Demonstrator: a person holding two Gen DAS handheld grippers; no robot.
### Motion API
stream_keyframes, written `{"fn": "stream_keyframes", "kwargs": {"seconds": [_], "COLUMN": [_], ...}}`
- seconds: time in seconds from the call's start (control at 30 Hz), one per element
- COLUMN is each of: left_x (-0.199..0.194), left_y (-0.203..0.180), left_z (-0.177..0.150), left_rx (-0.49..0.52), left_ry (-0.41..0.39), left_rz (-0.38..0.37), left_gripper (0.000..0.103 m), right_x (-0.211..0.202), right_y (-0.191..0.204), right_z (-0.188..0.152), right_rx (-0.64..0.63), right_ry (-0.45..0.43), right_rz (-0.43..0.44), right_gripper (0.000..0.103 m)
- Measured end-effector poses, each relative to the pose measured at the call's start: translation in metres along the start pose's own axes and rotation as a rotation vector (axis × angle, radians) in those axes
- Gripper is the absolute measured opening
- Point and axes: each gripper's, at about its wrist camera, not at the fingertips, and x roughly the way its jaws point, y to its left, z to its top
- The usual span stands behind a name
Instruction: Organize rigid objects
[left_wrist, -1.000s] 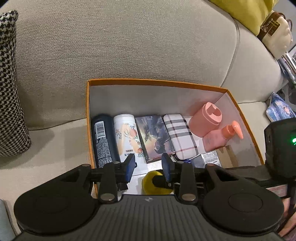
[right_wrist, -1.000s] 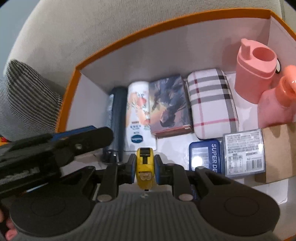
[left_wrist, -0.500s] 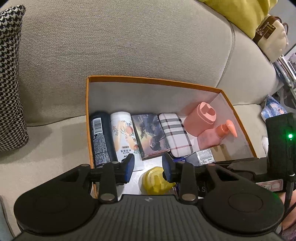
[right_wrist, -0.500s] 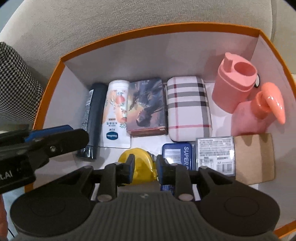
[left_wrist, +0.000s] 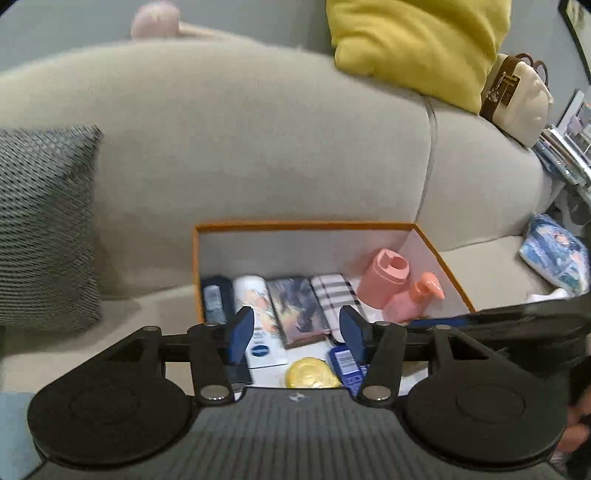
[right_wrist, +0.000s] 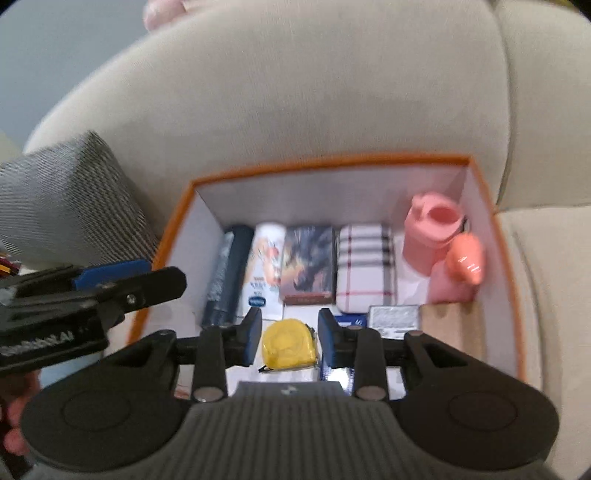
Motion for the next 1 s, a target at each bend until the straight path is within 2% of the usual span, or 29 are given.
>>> {"fn": "stream_keyframes", "kwargs": {"seconds": [0.07,0.13,0.17,0.23,0.3,0.37,0.43,0.5,0.73,0.87,1.0], "left_x": [-0.014,-0.032,-0.041,-0.057,-0.07,-0.079,-0.082,-0.086,-0.107,-0.113,-0.11], "left_y": [-0.006,-0.014,-0.019,-0.028,-0.038,-0.05,-0.06,-0.068,-0.078,-0.08,-0.08], "left_z": [-0.001,-0.003,-0.005,-0.007,-0.009,-0.014,-0.022,-0.032,-0.062,-0.078,-0.09], "left_rx": [-0.008,0.0,0.019,0.052,0.068,0.106,0.136,0.142,0.079,0.045,0.009], "left_ry": [-0.044,-0.123,-0.165,-0.239,-0.28,-0.299,-0.32,-0.338,-0.377,-0.391,-0.366], "left_rz": [0.034,0.073,0.091,0.122,0.157,0.229,0.302,0.35,0.33,0.347,0.356], "left_gripper": [0.068,0.072,0.079,0.087,0.096,0.103,0.103,0.103,0.103,0.103,0.103], "right_x": [-0.021,-0.042,-0.051,-0.068,-0.085,-0.102,-0.113,-0.123,-0.142,-0.144,-0.141], "right_y": [0.0,0.004,0.006,0.011,0.012,0.013,0.012,0.011,0.017,0.019,0.018], "right_z": [-0.004,-0.012,-0.016,-0.026,-0.035,-0.044,-0.05,-0.057,-0.093,-0.113,-0.124], "right_rx": [-0.013,-0.049,-0.07,-0.106,-0.126,-0.137,-0.124,-0.101,-0.124,-0.134,-0.096], "right_ry": [-0.047,-0.107,-0.131,-0.18,-0.227,-0.278,-0.322,-0.36,-0.504,-0.527,-0.518], "right_rz": [0.014,0.019,0.021,0.028,0.026,0.016,0.002,-0.011,-0.058,-0.084,-0.077], "right_gripper": [0.037,0.049,0.051,0.062,0.067,0.073,0.084,0.09,0.098,0.099,0.099]}}
